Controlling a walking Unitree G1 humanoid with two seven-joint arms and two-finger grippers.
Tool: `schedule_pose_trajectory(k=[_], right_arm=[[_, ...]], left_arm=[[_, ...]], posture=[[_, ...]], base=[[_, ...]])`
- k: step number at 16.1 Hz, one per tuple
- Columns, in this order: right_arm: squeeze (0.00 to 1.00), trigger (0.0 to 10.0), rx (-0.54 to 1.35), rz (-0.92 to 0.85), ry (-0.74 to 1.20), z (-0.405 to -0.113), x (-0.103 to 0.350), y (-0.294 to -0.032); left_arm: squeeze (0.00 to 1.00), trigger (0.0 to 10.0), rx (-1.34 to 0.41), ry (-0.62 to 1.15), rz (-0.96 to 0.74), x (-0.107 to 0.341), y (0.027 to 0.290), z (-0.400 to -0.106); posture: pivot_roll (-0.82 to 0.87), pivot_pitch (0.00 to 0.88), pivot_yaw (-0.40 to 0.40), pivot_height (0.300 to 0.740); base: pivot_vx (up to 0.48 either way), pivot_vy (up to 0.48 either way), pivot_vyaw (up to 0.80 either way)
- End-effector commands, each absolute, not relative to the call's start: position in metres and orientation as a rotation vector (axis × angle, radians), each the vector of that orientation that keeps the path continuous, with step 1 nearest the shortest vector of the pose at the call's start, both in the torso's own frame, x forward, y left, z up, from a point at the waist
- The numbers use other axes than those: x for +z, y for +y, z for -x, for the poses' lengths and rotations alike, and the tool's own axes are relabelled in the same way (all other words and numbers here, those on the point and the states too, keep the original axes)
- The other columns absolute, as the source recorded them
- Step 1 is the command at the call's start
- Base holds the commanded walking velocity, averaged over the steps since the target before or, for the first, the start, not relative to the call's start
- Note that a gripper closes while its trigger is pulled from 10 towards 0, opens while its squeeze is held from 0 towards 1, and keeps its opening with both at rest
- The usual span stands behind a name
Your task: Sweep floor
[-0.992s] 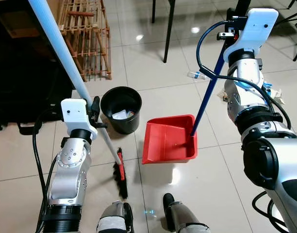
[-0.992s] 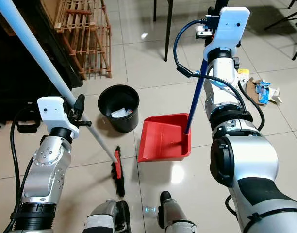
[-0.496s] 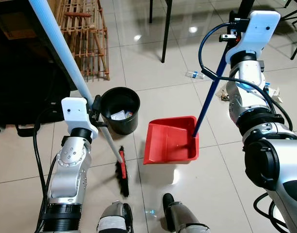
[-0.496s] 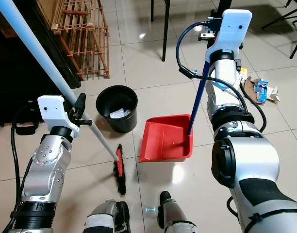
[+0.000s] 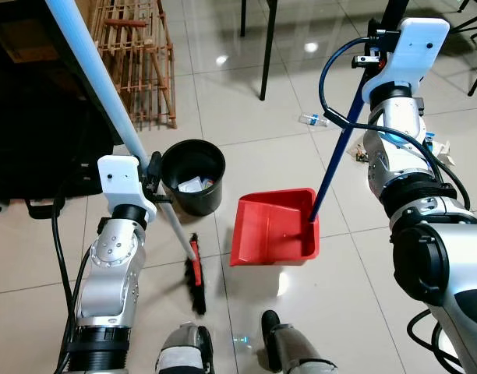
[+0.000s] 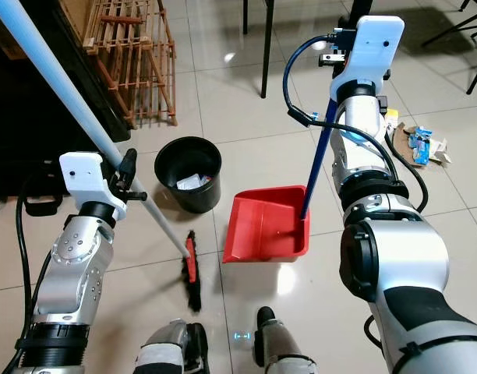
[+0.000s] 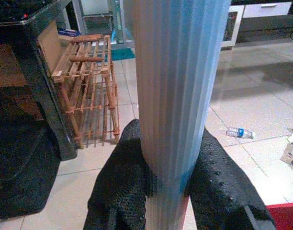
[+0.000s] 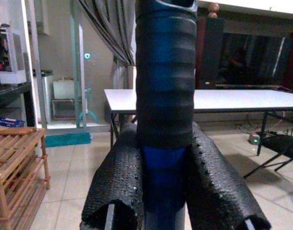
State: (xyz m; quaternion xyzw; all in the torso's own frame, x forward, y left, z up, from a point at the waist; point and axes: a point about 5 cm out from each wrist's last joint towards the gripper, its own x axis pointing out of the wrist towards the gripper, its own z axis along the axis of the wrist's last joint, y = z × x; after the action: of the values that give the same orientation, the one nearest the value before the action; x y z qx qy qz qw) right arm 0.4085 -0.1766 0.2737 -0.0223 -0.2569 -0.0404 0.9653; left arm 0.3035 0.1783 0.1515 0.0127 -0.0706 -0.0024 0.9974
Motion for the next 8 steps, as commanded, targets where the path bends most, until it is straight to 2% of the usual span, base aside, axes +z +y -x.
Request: schedule_pose_trajectory(k=[1,8], right_arm=[[0.0,10.0,-0.099,0.049,-0.56,-0.4076,0.2852,-0.181],[0.0,10.0,-0.087,0.05,-0.547,-0.4081,0.2817,-0.1767]], left_arm=[[0.0,10.0,-0.004,-0.18,-0.04,0.159,0.178,-0.3035],[0.0,10.0,0.006,-0.172,-0.034,0.1569,0.1792,-0.3021]], posture=[[0.08,0.178,0.027,0.74],[0.08,0.184,0.021,0.74]], base=[[0.0,-0.469,-0.8],[0.0,0.0,-0.8]])
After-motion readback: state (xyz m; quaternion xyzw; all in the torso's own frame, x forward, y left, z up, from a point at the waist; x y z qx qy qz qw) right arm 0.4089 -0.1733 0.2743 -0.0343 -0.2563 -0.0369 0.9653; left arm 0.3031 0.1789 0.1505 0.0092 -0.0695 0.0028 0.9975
